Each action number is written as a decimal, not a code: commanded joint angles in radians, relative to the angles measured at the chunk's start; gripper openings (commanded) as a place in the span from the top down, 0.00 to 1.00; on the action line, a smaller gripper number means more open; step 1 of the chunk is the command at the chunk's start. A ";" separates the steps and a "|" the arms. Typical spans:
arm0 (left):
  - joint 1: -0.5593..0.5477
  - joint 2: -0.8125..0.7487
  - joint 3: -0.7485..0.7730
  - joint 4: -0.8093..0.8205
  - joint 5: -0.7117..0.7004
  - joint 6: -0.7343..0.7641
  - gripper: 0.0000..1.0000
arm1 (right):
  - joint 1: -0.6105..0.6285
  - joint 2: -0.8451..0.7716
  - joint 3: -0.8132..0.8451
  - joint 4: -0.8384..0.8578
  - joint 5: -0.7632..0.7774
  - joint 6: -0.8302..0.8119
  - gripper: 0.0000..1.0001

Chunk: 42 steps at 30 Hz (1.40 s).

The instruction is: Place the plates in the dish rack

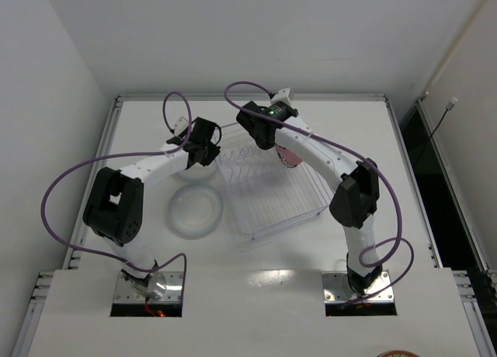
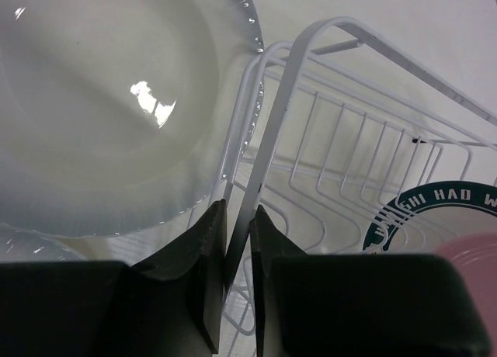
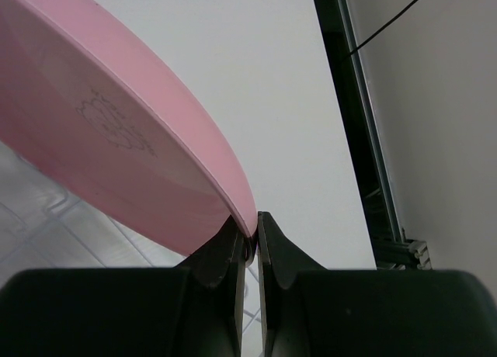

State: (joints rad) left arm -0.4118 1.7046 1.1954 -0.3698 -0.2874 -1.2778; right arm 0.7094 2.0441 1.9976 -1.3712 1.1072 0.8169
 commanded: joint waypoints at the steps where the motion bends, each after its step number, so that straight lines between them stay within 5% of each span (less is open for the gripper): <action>1: -0.010 -0.049 -0.030 -0.080 -0.021 -0.095 0.99 | 0.004 -0.009 -0.006 -0.037 0.059 0.004 1.00; 26: -0.074 -0.077 -0.010 -0.162 -0.061 -0.157 0.99 | 0.004 0.016 0.032 -0.037 0.108 -0.015 1.00; 42: -0.084 -0.057 0.009 -0.143 -0.061 -0.157 0.99 | 0.091 0.025 -0.172 -0.037 0.030 0.064 1.00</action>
State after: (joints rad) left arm -0.4854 1.6627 1.1744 -0.4656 -0.3637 -1.3800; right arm 0.7719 2.0769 1.8668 -1.3308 1.1515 0.8509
